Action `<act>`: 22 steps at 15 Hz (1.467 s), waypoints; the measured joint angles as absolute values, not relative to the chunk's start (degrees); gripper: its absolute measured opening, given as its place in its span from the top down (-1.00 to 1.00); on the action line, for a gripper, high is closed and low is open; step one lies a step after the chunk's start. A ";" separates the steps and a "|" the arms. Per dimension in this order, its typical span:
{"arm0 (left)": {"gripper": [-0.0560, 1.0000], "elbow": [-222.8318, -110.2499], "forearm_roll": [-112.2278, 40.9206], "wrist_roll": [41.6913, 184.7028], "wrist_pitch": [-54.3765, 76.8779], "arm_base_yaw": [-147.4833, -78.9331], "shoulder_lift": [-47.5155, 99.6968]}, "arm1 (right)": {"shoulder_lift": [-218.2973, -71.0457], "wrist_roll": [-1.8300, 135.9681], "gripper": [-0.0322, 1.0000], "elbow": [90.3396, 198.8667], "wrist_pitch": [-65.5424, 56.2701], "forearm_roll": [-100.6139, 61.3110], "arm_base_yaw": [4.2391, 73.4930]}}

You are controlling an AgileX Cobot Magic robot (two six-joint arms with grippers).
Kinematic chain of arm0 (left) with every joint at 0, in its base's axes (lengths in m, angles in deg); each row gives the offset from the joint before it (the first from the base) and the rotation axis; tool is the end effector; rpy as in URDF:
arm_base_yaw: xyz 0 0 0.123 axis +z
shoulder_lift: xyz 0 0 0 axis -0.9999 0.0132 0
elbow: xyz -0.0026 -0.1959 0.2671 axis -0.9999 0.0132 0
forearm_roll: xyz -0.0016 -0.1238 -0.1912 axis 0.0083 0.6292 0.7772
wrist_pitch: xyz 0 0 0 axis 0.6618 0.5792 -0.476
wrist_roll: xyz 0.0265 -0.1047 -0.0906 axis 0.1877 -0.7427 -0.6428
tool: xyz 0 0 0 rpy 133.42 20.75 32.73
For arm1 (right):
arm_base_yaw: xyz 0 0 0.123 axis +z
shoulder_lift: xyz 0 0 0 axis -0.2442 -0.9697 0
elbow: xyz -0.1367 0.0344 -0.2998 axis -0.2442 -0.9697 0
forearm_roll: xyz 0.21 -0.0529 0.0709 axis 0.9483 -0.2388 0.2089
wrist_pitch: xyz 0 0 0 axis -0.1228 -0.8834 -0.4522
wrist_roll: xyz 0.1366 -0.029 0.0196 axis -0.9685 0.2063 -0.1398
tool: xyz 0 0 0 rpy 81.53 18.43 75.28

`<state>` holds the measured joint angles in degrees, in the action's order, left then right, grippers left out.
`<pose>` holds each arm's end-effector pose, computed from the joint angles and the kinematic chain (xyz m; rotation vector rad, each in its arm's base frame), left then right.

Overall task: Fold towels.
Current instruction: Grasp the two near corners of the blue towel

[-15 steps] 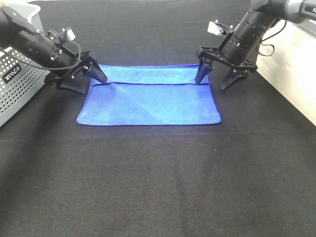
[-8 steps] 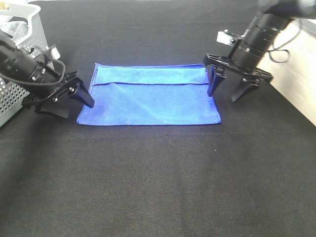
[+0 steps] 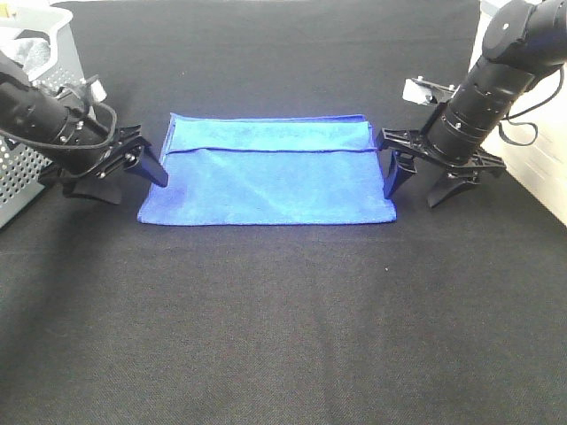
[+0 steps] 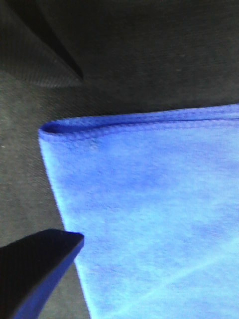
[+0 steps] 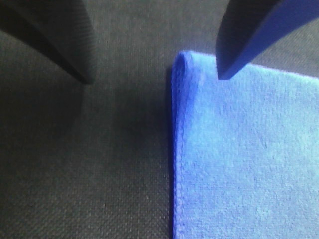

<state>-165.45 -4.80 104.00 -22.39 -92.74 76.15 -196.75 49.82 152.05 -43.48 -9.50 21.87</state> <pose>0.4444 -0.0873 0.1324 -0.1098 2.7552 -0.6841 0.4423 0.0928 0.1327 -0.0599 2.9605 0.3776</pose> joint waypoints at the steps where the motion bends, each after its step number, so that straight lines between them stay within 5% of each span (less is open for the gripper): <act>1: -0.53 -165.33 -4.63 104.00 -21.36 -93.26 76.15 | -197.04 50.17 -0.31 152.05 -42.74 -9.38 21.87; 12: -0.52 -165.33 -2.34 103.09 -17.01 -96.81 79.70 | -201.22 60.65 -0.19 152.22 -38.79 4.71 21.70; 14: -0.22 -165.45 0.07 103.09 -16.84 -96.81 80.39 | -202.48 63.00 0.19 152.22 -38.61 10.38 21.70; 17: 0.73 -165.39 0.01 103.09 -17.47 -96.92 81.13 | -203.34 62.20 0.89 152.22 -38.61 11.24 21.70; 22: 0.88 -165.33 -13.40 95.98 -25.14 -96.29 76.66 | -201.17 60.08 0.94 149.81 -41.99 9.93 21.70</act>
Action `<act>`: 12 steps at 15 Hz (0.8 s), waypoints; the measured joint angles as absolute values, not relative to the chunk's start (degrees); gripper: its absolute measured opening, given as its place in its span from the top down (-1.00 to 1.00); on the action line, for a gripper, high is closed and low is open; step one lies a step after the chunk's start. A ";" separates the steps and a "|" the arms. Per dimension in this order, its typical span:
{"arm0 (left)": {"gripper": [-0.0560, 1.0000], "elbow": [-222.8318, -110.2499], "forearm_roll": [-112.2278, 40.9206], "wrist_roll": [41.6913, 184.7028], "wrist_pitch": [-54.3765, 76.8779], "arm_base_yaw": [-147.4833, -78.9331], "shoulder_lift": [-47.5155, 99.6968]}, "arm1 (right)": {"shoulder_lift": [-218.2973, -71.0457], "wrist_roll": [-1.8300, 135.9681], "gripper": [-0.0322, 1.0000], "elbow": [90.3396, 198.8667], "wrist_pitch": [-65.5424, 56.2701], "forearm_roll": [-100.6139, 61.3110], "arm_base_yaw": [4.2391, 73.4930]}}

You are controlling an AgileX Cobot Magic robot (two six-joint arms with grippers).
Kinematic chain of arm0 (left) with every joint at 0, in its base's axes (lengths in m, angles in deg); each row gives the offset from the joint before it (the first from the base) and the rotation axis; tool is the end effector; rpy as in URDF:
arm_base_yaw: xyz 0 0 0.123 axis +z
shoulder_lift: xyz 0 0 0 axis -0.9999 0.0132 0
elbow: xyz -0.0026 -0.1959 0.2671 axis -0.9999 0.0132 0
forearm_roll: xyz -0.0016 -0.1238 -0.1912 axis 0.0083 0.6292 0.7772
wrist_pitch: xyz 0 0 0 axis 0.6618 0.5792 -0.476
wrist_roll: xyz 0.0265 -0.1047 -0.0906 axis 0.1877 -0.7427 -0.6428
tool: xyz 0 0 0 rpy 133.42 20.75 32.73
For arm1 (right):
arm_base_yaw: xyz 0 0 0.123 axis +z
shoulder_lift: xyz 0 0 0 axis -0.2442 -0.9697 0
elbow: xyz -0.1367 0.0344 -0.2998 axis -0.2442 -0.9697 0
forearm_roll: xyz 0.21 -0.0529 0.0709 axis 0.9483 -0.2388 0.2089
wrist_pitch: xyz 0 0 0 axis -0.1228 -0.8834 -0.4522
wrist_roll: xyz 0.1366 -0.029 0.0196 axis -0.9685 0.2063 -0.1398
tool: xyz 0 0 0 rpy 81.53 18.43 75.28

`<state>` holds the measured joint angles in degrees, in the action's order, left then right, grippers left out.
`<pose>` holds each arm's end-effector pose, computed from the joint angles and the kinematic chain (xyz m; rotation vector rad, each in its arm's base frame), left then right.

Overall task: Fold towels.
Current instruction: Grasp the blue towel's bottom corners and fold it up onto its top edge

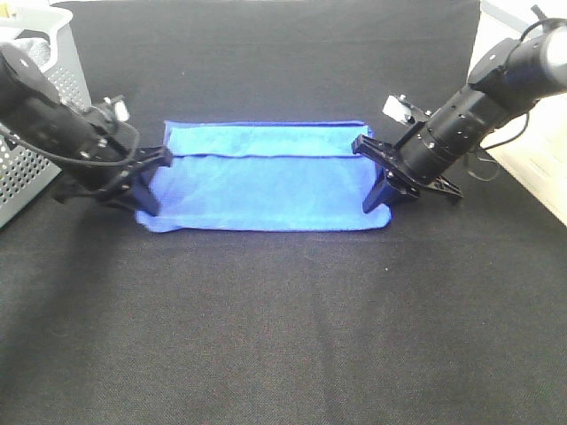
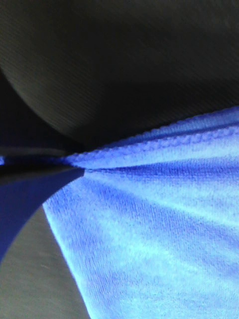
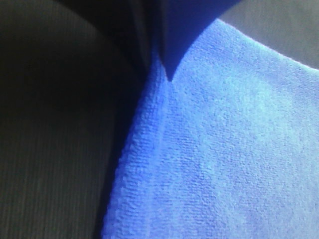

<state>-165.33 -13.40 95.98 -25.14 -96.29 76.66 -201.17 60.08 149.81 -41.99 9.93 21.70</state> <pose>0.4272 -0.1065 0.1211 -0.0478 2.8825 -0.6205 0.4417 0.1215 0.1025 0.0478 2.9500 0.7233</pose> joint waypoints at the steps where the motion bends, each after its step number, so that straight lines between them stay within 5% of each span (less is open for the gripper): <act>1: 0.88 -165.22 -16.38 94.15 -27.15 -96.35 75.35 | -199.33 60.02 0.94 147.41 -42.11 9.70 21.70; 6: 0.88 -150.67 -18.10 92.72 -27.61 -96.58 67.50 | -189.25 60.54 0.94 129.93 -37.35 9.35 22.10; 12: 0.88 -147.46 -17.64 92.72 -24.86 -96.64 63.26 | -185.29 61.74 0.94 125.58 -35.58 9.41 22.10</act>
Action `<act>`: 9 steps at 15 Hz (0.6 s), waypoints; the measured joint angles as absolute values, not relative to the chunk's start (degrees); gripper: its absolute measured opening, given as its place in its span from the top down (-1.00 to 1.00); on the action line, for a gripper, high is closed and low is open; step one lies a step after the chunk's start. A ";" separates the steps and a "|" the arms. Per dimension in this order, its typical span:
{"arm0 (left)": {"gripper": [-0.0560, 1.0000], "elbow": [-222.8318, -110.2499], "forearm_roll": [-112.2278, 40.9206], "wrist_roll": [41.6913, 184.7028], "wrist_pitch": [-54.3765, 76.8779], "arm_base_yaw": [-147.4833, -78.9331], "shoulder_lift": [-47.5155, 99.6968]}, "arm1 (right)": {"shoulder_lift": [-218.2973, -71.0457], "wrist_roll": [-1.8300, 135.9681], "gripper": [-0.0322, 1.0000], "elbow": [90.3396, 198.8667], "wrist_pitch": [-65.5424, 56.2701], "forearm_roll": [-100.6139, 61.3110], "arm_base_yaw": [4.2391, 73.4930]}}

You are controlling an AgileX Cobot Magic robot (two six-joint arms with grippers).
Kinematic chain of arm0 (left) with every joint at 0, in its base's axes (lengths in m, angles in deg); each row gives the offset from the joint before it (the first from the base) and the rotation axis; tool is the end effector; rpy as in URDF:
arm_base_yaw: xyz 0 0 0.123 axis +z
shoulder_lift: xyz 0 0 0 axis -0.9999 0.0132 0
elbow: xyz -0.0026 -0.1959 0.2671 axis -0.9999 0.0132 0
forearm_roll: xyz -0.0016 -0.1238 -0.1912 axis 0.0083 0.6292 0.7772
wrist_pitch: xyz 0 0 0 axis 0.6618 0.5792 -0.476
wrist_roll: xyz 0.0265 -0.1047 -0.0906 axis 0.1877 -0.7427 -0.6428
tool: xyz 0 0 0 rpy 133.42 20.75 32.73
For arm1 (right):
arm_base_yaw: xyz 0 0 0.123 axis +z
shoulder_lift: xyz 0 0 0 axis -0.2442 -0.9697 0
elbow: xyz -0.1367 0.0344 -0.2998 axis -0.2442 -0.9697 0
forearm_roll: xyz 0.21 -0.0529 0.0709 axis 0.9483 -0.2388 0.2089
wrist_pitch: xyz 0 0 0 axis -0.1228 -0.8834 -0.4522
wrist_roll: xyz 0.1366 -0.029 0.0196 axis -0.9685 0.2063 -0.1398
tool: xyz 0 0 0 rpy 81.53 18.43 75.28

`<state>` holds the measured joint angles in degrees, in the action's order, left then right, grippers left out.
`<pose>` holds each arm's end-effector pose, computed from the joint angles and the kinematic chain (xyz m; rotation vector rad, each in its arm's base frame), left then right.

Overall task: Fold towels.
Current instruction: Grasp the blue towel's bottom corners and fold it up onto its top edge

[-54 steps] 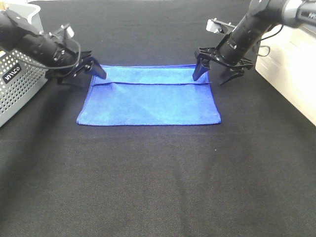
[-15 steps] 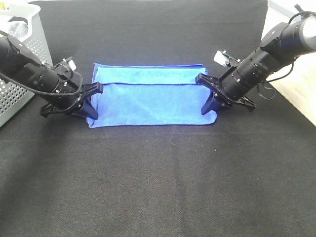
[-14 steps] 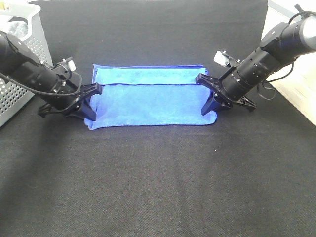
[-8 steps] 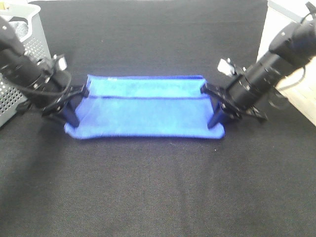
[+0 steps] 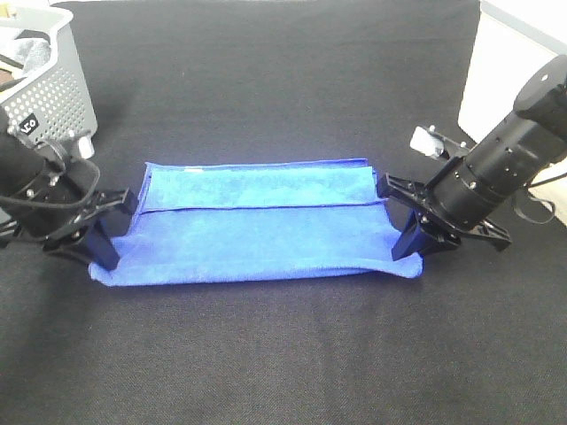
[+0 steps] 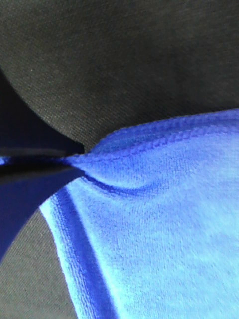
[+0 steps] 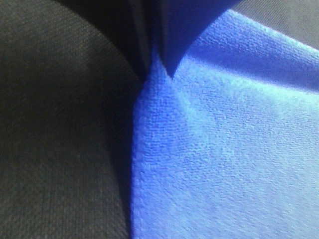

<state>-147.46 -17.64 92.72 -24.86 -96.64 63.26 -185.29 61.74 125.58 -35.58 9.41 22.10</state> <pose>0.3413 -0.0921 0.1447 -0.0654 2.9834 -0.5503 0.3463 0.1036 0.1287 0.0712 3.0027 0.6344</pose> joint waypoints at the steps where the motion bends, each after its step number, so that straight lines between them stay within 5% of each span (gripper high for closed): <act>1: 0.88 -148.89 -17.70 92.43 -24.86 -96.64 63.26 | -185.29 62.37 0.94 127.07 -35.58 9.30 22.10; 9: 0.88 -165.68 -18.84 90.77 -22.05 -95.20 69.04 | -193.77 62.66 0.94 151.70 -38.33 8.21 22.10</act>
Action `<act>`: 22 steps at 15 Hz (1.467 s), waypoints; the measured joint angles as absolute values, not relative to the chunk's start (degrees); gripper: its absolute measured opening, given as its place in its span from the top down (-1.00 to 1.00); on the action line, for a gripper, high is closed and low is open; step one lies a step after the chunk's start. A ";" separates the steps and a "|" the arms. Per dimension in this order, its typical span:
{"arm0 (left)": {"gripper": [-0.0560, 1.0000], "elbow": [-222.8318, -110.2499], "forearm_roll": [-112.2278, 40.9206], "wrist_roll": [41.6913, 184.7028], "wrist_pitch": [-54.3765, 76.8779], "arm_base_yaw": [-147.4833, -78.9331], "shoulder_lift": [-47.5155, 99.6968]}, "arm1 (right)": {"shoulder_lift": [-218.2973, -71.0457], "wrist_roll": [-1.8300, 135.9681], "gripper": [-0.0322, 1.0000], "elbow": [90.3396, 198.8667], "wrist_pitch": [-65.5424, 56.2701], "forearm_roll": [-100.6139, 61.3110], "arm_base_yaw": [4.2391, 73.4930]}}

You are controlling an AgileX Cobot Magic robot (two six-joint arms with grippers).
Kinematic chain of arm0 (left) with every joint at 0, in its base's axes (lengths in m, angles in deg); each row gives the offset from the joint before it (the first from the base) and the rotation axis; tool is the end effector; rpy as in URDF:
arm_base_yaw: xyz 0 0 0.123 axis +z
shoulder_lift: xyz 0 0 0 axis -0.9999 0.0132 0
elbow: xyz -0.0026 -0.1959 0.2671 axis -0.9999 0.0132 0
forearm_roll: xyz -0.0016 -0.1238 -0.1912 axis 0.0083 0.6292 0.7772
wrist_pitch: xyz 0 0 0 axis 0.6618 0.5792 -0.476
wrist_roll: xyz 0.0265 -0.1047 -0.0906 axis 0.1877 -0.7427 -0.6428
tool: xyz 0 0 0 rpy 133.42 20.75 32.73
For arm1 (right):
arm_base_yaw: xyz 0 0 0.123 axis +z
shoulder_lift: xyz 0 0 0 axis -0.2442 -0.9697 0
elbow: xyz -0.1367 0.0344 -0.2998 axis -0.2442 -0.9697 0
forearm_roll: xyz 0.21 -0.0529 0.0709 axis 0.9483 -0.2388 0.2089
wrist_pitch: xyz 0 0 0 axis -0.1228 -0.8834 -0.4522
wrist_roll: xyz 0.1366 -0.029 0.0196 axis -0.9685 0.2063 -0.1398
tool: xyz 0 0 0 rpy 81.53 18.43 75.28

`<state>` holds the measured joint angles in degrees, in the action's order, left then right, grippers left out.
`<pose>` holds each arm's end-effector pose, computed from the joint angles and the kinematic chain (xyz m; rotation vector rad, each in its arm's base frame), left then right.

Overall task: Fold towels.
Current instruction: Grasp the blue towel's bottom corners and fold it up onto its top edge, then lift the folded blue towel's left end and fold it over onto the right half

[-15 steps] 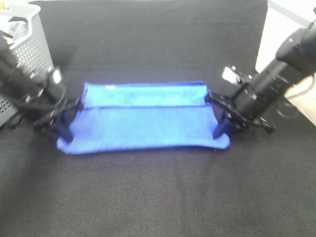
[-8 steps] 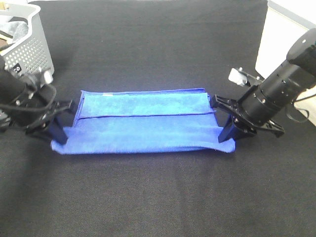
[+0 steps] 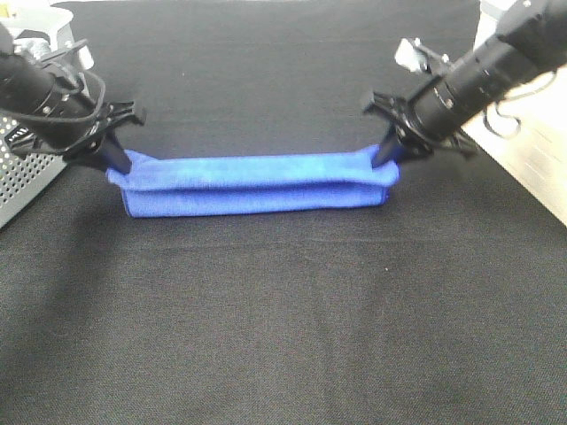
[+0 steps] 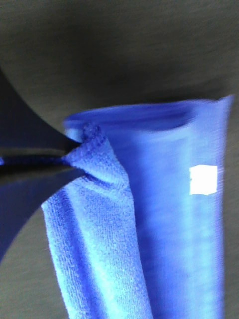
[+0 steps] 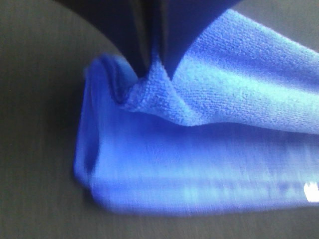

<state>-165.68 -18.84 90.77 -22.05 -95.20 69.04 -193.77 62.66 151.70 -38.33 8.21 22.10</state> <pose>0.4322 -0.0884 0.1784 -0.0837 2.7280 -0.5189 0.4547 0.1203 0.1690 -0.0819 2.7380 0.6445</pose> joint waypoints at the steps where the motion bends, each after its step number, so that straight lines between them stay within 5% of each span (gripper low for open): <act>1: 0.88 -168.14 -18.84 90.77 -22.05 -95.03 71.05 | -195.95 62.66 0.94 154.05 -38.61 7.58 22.10; 5: 0.85 -173.01 -18.67 90.77 -21.99 -95.03 76.66 | -201.45 62.66 0.94 158.52 -38.56 6.26 22.10; 7: 0.60 -173.36 -18.38 90.77 -21.99 -95.03 78.67 | -203.29 62.60 0.85 159.04 -37.12 6.20 22.10; 8: 0.25 -173.36 -18.33 90.77 -21.82 -95.03 79.36 | -203.40 61.62 0.63 159.04 -36.32 5.97 22.10; 9: -0.06 -173.36 -18.33 90.83 -21.36 -95.03 79.41 | -203.40 60.99 0.09 159.09 -35.92 5.86 22.04; 11: -0.49 -173.47 -18.33 90.83 -20.50 -95.03 79.24 | -203.34 59.73 -0.66 159.15 -37.81 3.68 22.04; 12: -0.54 -173.47 -18.33 90.83 -20.50 -95.03 79.13 | -203.00 58.93 -0.76 159.15 -38.90 2.42 22.04; 22: -0.54 -173.53 -18.21 88.53 -20.45 -95.66 81.99 | -202.08 55.38 -0.84 159.21 -41.65 -3.25 22.04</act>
<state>-173.53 -18.21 88.53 -20.45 -95.66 81.99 -202.08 55.38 159.21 -41.65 -3.25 22.04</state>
